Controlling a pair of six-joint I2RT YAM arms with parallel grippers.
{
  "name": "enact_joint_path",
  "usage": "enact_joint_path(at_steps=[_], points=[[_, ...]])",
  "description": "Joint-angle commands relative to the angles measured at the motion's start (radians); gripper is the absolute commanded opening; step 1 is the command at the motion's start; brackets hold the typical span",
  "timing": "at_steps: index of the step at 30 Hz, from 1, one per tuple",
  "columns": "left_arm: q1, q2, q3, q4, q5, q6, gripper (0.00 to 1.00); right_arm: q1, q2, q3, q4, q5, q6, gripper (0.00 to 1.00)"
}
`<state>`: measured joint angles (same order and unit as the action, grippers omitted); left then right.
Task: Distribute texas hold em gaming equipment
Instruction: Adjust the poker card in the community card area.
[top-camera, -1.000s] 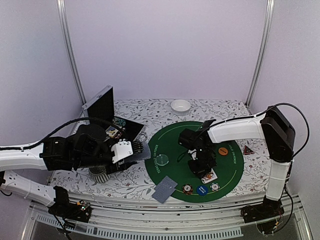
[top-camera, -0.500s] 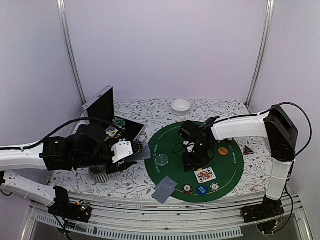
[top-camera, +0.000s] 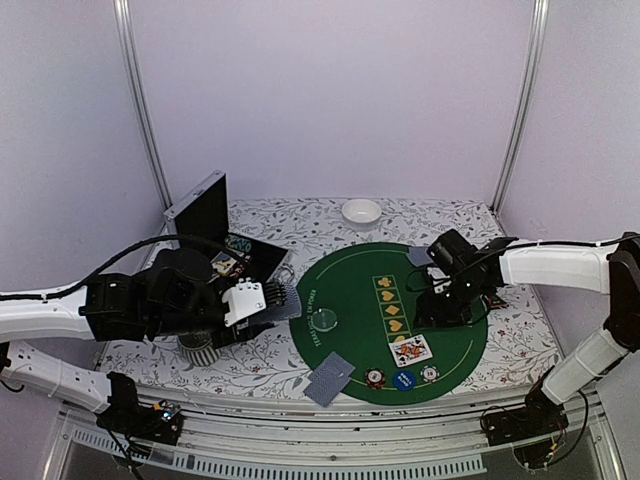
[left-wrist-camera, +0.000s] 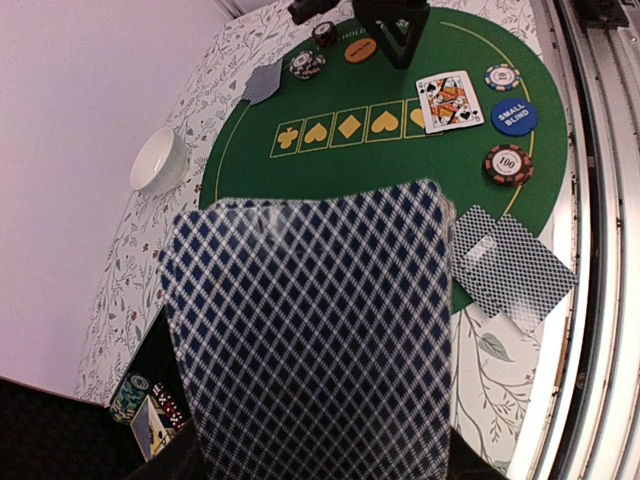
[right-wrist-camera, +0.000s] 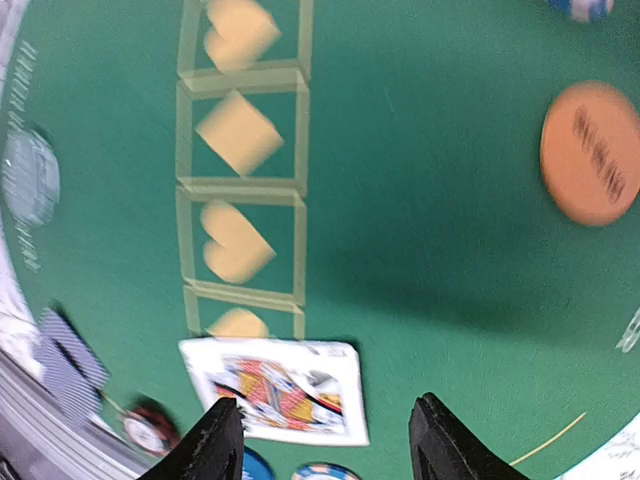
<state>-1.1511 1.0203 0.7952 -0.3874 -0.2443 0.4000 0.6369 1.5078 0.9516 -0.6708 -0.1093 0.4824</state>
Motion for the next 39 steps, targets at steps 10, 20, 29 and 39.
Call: enact_joint_path(at_steps=[10, 20, 29, 39], points=[[0.01, -0.005, -0.005, 0.01, 0.0, -0.003, 0.53, 0.033, -0.006, -0.215, 0.124, -0.119, 0.079, 0.49], [0.011, -0.004, -0.005, 0.008, -0.001, -0.004, 0.54, 0.093, 0.041, -0.191, 0.174, -0.155, 0.109, 0.44], [0.01, -0.011, -0.005, 0.008, 0.0, -0.004, 0.53, 0.095, 0.002, -0.179, 0.15, -0.111, 0.12, 0.45], [0.01, -0.006, -0.006, 0.008, 0.008, -0.001, 0.53, 0.186, -0.204, 0.127, 0.078, 0.12, -0.029, 0.99]])
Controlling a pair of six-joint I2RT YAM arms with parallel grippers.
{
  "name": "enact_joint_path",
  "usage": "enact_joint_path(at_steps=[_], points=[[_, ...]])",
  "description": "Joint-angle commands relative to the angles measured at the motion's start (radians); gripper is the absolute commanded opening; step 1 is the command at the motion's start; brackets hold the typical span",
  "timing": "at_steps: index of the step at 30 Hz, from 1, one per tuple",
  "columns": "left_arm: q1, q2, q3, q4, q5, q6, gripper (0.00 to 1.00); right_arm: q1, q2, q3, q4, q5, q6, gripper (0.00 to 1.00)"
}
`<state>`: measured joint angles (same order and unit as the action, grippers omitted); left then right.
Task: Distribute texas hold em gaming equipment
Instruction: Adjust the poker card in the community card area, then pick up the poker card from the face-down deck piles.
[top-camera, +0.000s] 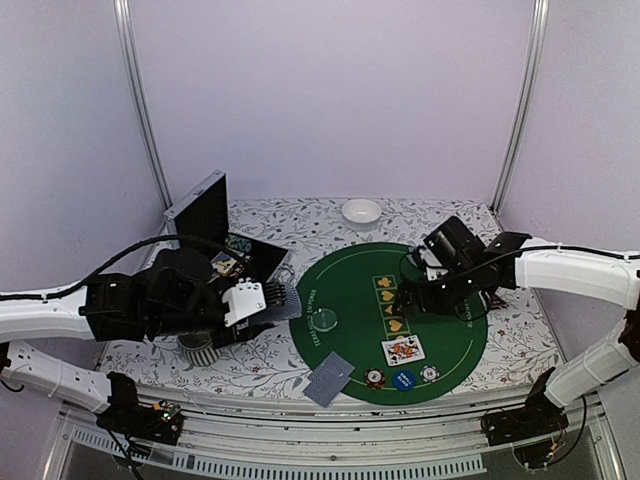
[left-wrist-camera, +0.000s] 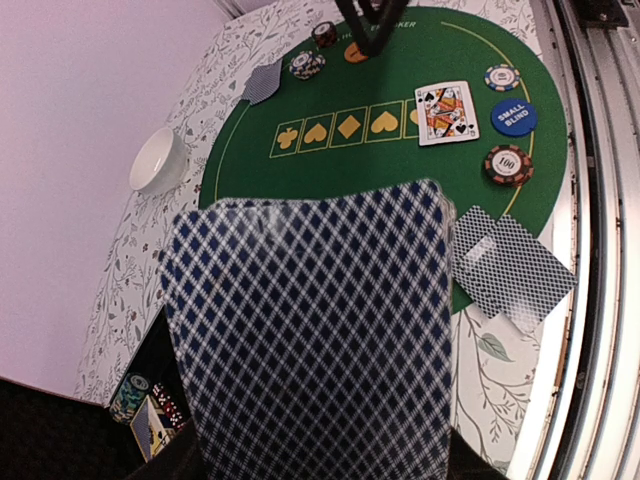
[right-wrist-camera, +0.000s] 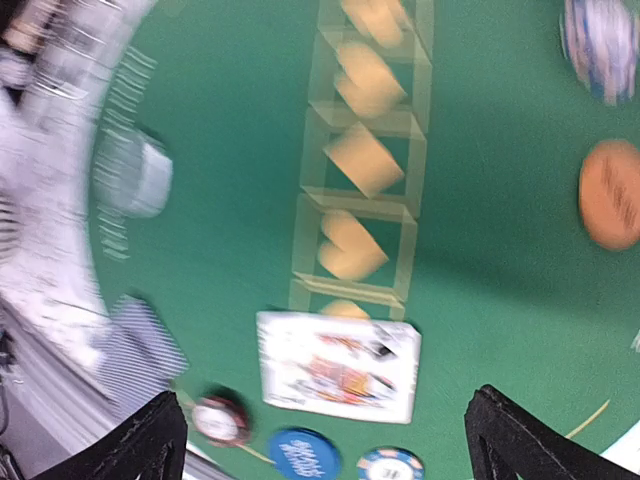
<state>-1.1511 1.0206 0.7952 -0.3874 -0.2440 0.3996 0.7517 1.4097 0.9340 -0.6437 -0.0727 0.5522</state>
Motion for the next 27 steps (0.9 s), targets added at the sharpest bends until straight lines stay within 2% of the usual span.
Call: enact_joint_path(at_steps=[1, 3, 6, 8, 9, 20, 23, 27], points=[[0.011, -0.006, -0.007, 0.008, 0.008, 0.001, 0.53, 0.098, -0.128, 0.149, 0.132, 0.034, -0.139, 0.99], [0.011, -0.006, -0.008, 0.008, 0.006, 0.004, 0.53, 0.149, -0.164, 0.13, 0.332, -0.105, -0.202, 0.99], [0.011, -0.007, -0.011, 0.011, 0.006, 0.007, 0.53, 0.217, -0.165, 0.095, 0.587, -0.196, -0.229, 0.99], [0.01, -0.005, -0.013, 0.014, 0.006, 0.009, 0.53, 0.244, -0.12, 0.093, 0.681, -0.23, -0.225, 0.99], [0.01, -0.004, -0.014, 0.016, 0.007, 0.011, 0.53, 0.27, -0.01, 0.137, 0.72, -0.275, -0.203, 0.99], [0.011, -0.014, -0.016, 0.018, 0.01, 0.011, 0.53, 0.287, 0.292, 0.314, 0.752, -0.423, -0.119, 0.98], [0.009, -0.022, -0.016, 0.019, 0.007, 0.01, 0.53, 0.287, 0.323, 0.328, 0.727, -0.414, -0.108, 0.97], [0.008, -0.035, -0.02, 0.025, 0.001, 0.01, 0.53, 0.285, 0.313, 0.347, 0.606, -0.335, -0.131, 0.96]])
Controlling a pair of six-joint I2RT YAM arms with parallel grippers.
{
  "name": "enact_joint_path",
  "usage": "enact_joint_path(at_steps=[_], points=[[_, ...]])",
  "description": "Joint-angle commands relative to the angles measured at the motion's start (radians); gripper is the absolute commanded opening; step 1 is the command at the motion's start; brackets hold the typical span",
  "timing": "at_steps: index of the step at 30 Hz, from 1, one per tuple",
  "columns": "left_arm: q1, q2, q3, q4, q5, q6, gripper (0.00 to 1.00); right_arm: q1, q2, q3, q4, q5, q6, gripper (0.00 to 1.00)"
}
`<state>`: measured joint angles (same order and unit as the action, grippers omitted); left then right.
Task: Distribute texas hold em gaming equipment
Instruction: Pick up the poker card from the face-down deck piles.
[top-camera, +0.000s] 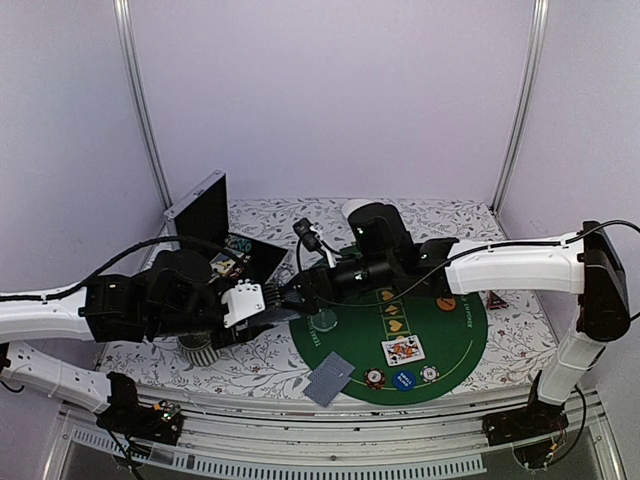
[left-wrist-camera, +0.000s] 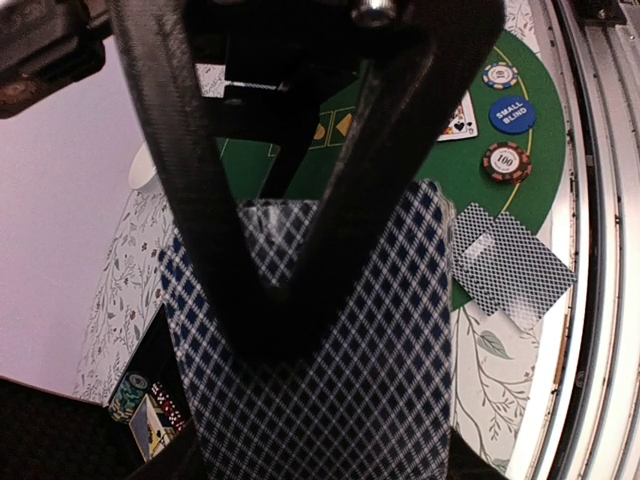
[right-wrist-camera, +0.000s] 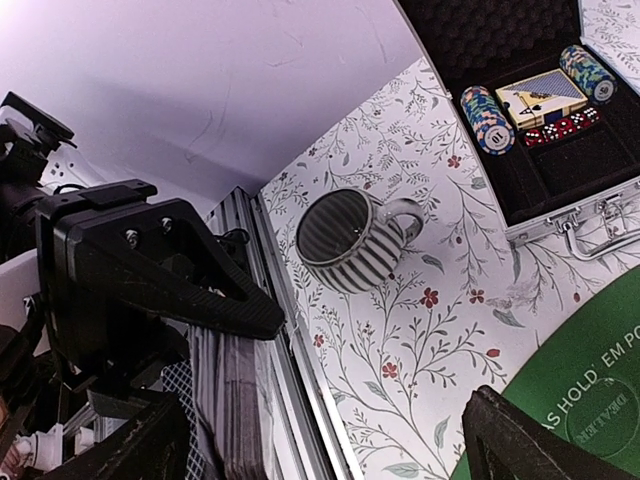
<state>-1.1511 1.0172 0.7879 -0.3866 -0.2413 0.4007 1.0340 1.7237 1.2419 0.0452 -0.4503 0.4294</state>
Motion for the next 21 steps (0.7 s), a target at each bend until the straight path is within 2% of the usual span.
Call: enact_joint_path(at_steps=[1, 6, 11, 13, 16, 21], points=[[0.008, -0.034, -0.013, 0.027, -0.004, 0.009, 0.53, 0.002, -0.014, 0.034, -0.102, 0.063, -0.013, 0.96], [0.009, -0.037, -0.013, 0.029, -0.003, 0.01, 0.53, -0.003, -0.064, 0.02, -0.182, 0.107, -0.039, 0.92], [0.009, -0.037, -0.012, 0.028, -0.007, 0.009, 0.53, -0.006, -0.081, 0.038, -0.235, 0.1, -0.059, 0.77], [0.009, -0.038, -0.012, 0.028, -0.007, 0.009, 0.53, -0.006, -0.087, 0.04, -0.241, 0.093, -0.063, 0.73], [0.008, -0.036, -0.012, 0.028, -0.006, 0.01, 0.53, -0.005, -0.086, 0.052, -0.239, 0.016, -0.066, 0.65], [0.008, -0.034, -0.012, 0.028, -0.007, 0.009, 0.53, -0.007, -0.089, 0.072, -0.249, -0.042, -0.069, 0.34]])
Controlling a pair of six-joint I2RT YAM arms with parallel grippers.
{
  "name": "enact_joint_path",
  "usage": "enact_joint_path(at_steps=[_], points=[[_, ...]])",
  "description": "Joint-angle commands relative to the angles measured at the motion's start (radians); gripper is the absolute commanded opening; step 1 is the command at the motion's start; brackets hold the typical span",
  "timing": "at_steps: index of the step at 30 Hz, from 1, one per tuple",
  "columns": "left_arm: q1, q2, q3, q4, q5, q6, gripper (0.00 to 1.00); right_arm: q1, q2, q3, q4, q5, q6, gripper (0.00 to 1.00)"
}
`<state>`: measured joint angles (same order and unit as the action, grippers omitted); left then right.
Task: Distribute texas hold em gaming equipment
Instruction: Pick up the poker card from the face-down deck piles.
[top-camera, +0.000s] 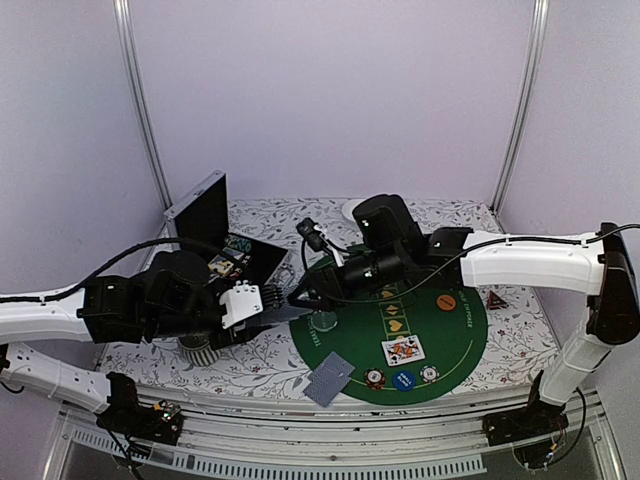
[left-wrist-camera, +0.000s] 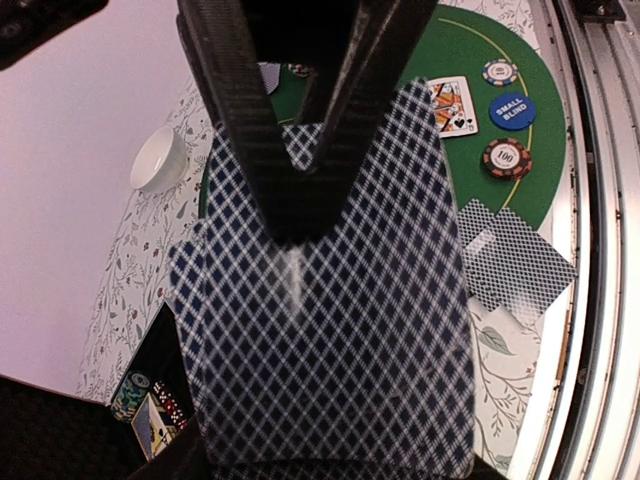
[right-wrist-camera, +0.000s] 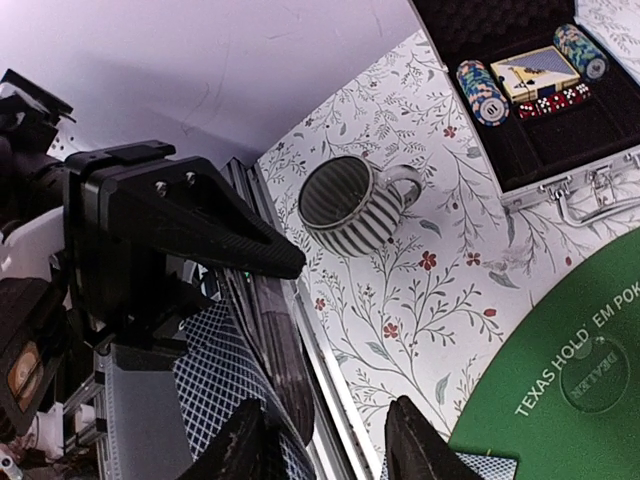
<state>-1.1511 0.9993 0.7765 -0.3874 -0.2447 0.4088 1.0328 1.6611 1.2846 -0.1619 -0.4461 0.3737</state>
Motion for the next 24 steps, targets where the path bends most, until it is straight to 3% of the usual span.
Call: enact_joint_path(at_steps=[1, 4, 6, 17, 24], points=[[0.008, -0.019, -0.002, 0.028, -0.004, 0.002, 0.53, -0.007, -0.032, 0.032, -0.052, -0.042, -0.016, 0.26], [0.008, -0.019, -0.002, 0.029, -0.005, 0.001, 0.53, -0.013, -0.06, 0.027, -0.071, -0.029, -0.017, 0.08], [0.008, -0.018, -0.002, 0.028, -0.003, 0.002, 0.53, -0.019, -0.078, 0.027, -0.093, -0.019, -0.012, 0.05], [0.008, -0.007, -0.002, 0.027, -0.004, 0.002, 0.53, -0.041, -0.224, 0.021, -0.261, 0.114, -0.023, 0.02], [0.009, -0.005, 0.0, 0.027, -0.005, 0.002, 0.53, -0.108, -0.357, 0.018, -0.451, 0.315, -0.026, 0.02]])
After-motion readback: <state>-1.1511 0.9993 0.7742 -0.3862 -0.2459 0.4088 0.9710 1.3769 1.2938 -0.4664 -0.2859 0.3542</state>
